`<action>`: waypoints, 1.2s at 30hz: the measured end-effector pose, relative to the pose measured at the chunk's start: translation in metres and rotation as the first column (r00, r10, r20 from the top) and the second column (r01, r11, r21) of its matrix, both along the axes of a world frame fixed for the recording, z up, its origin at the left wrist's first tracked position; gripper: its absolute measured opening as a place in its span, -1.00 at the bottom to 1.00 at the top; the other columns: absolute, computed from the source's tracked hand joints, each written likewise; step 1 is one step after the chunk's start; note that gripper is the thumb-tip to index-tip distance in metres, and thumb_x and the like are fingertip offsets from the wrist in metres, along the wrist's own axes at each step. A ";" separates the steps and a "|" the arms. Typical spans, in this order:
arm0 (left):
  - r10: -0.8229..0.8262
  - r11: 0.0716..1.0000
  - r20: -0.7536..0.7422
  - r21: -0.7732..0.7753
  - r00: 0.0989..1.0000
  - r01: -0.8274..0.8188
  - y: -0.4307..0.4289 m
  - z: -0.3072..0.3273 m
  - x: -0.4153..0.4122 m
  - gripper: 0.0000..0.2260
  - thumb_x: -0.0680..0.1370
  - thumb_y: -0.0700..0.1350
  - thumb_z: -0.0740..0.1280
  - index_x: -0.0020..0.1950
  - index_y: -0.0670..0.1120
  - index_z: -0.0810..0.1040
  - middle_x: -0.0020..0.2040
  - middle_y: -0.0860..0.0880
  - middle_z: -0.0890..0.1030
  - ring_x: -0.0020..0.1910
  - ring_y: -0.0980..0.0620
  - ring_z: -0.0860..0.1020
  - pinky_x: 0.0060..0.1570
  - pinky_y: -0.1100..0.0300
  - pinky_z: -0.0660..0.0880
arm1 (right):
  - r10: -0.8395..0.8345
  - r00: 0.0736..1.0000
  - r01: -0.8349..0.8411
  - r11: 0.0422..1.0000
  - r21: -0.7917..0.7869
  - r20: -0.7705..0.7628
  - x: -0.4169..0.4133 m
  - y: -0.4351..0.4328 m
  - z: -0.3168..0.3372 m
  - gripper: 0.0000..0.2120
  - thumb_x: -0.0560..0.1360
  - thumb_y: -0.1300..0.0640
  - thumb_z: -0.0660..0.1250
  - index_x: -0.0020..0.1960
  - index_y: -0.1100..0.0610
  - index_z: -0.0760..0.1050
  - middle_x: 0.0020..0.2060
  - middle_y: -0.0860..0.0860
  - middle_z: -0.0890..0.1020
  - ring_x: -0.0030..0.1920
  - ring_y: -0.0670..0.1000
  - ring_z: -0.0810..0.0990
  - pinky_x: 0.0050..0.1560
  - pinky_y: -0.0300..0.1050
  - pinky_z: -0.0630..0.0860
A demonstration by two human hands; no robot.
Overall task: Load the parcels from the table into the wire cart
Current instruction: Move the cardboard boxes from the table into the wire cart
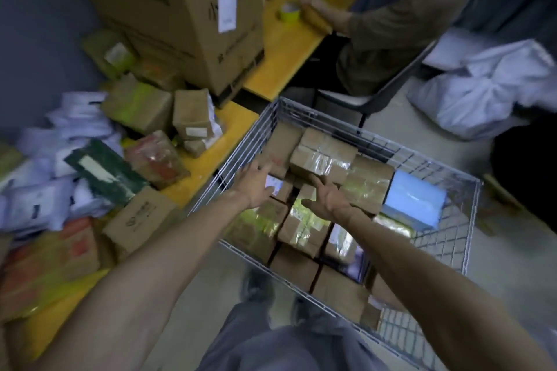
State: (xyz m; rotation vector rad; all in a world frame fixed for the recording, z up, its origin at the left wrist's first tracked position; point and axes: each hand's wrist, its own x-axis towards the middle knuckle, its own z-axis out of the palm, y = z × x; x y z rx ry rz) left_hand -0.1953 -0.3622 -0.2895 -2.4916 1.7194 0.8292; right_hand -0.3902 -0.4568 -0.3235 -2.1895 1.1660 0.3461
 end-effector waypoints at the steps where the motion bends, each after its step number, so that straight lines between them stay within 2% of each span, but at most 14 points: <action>1: 0.035 0.999 0.020 -0.011 0.999 -0.035 0.006 0.010 0.000 -0.39 0.63 0.05 0.27 0.61 0.01 0.06 0.60 -0.14 0.01 0.50 -0.27 0.19 0.43 -0.10 0.25 | 0.033 0.999 -0.033 0.999 -0.005 0.026 0.003 -0.003 0.011 -0.22 0.55 -0.08 0.34 0.61 0.06 0.00 0.55 0.21 0.06 0.47 0.27 0.25 0.39 0.07 0.34; 5: 0.166 0.985 0.092 -0.063 0.982 -0.160 0.029 0.053 0.003 -0.45 0.65 0.06 0.23 0.59 0.02 0.11 0.61 -0.15 -0.03 0.54 -0.24 0.12 0.47 -0.10 0.16 | 0.128 0.984 -0.123 0.991 -0.042 0.122 0.019 -0.013 0.051 -0.24 0.54 -0.02 0.37 0.60 0.10 0.06 0.55 0.23 0.06 0.52 0.23 0.19 0.44 -0.04 0.25; 8: 0.246 0.966 0.137 -0.112 0.960 -0.231 0.050 0.086 0.005 -0.45 0.65 0.05 0.22 0.60 0.02 0.09 0.61 -0.13 -0.06 0.55 -0.22 0.08 0.47 -0.13 0.12 | 0.150 0.974 -0.152 0.988 -0.002 0.169 0.035 -0.016 0.076 -0.43 0.59 0.04 0.29 0.52 0.16 0.22 0.50 0.25 0.22 0.46 0.24 0.28 0.46 0.02 0.28; 9: 0.275 0.958 0.151 -0.130 0.950 -0.256 0.059 0.097 0.007 -0.44 0.65 0.05 0.23 0.60 0.03 0.08 0.61 -0.12 -0.04 0.55 -0.22 0.08 0.47 -0.14 0.12 | 0.161 0.971 -0.163 0.987 -0.002 0.178 0.043 -0.014 0.085 -0.45 0.60 0.01 0.27 0.53 0.13 0.21 0.52 0.23 0.18 0.45 0.23 0.28 0.46 0.05 0.28; 11: 0.321 0.942 0.185 -0.163 0.929 -0.293 0.078 0.118 0.012 -0.42 0.63 0.06 0.24 0.59 0.05 0.09 0.60 -0.12 0.00 0.55 -0.20 0.10 0.48 -0.15 0.11 | 0.202 0.962 -0.192 0.979 -0.071 0.182 0.059 -0.008 0.104 -0.34 0.58 -0.08 0.28 0.57 0.05 0.11 0.55 0.16 0.09 0.48 0.22 0.21 0.47 0.09 0.25; 14: 0.373 0.925 0.268 -0.187 0.888 -0.332 0.110 0.149 0.024 -0.41 0.63 0.07 0.24 0.60 0.04 0.08 0.59 -0.15 0.05 0.55 -0.19 0.10 0.49 -0.09 0.07 | 0.318 0.915 -0.276 0.942 -0.189 0.248 0.088 0.007 0.137 -0.30 0.56 -0.09 0.32 0.58 0.07 0.10 0.53 0.18 0.15 0.48 0.24 0.23 0.42 0.12 0.31; 17: 0.425 0.904 0.342 -0.216 0.838 -0.370 0.147 0.177 0.038 -0.42 0.64 0.07 0.21 0.61 0.03 0.07 0.59 -0.17 0.06 0.54 -0.19 0.14 0.49 -0.09 0.10 | 0.395 0.889 -0.359 0.916 -0.181 0.231 0.121 0.024 0.169 -0.27 0.59 -0.14 0.27 0.61 0.04 0.00 0.57 0.13 0.01 0.53 0.20 0.15 0.42 0.10 0.32; 20: 0.486 0.874 0.393 -0.240 0.781 -0.423 0.185 0.201 0.049 -0.44 0.65 0.08 0.20 0.60 0.02 0.10 0.60 -0.18 0.02 0.54 -0.20 0.14 0.48 -0.12 0.11 | 0.452 0.845 -0.415 0.891 -0.182 0.287 0.153 0.047 0.191 -0.26 0.58 -0.13 0.29 0.61 0.05 0.02 0.56 0.14 0.02 0.52 0.20 0.14 0.43 0.11 0.31; 24: 0.558 0.829 0.420 -0.247 0.716 -0.501 0.240 0.214 0.056 -0.41 0.64 0.07 0.22 0.61 0.04 0.07 0.61 -0.16 -0.02 0.56 -0.19 0.10 0.49 -0.13 0.09 | 0.517 0.794 -0.460 0.855 -0.240 0.319 0.180 0.091 0.208 -0.25 0.57 -0.14 0.30 0.60 0.06 0.03 0.54 0.17 0.07 0.52 0.21 0.13 0.44 0.15 0.26; 28: 0.623 0.776 0.441 -0.247 0.646 -0.581 0.301 0.225 0.055 -0.42 0.64 0.07 0.20 0.61 0.04 0.05 0.59 -0.17 0.02 0.54 -0.18 0.12 0.48 -0.09 0.10 | 0.584 0.742 -0.512 0.810 -0.285 0.327 0.197 0.140 0.220 -0.23 0.57 -0.14 0.30 0.60 0.08 -0.01 0.56 0.17 0.02 0.54 0.23 0.10 0.44 0.14 0.26; 33: 0.697 0.709 0.416 -0.281 0.584 -0.647 0.382 0.236 0.049 -0.42 0.63 0.11 0.21 0.60 0.03 0.08 0.59 -0.20 0.02 0.54 -0.21 0.12 0.49 -0.13 0.12 | 0.626 0.688 -0.532 0.779 -0.332 0.366 0.209 0.217 0.235 -0.29 0.56 -0.08 0.32 0.58 0.09 0.09 0.49 0.22 0.14 0.46 0.28 0.24 0.40 0.18 0.31; 36: 0.740 0.667 0.386 -0.320 0.551 -0.673 0.435 0.242 0.045 -0.41 0.62 0.10 0.23 0.59 0.02 0.11 0.59 -0.18 0.01 0.54 -0.23 0.11 0.48 -0.15 0.14 | 0.642 0.671 -0.530 0.765 -0.365 0.370 0.214 0.269 0.243 -0.30 0.57 -0.08 0.31 0.58 0.09 0.09 0.50 0.22 0.15 0.47 0.27 0.24 0.40 0.13 0.31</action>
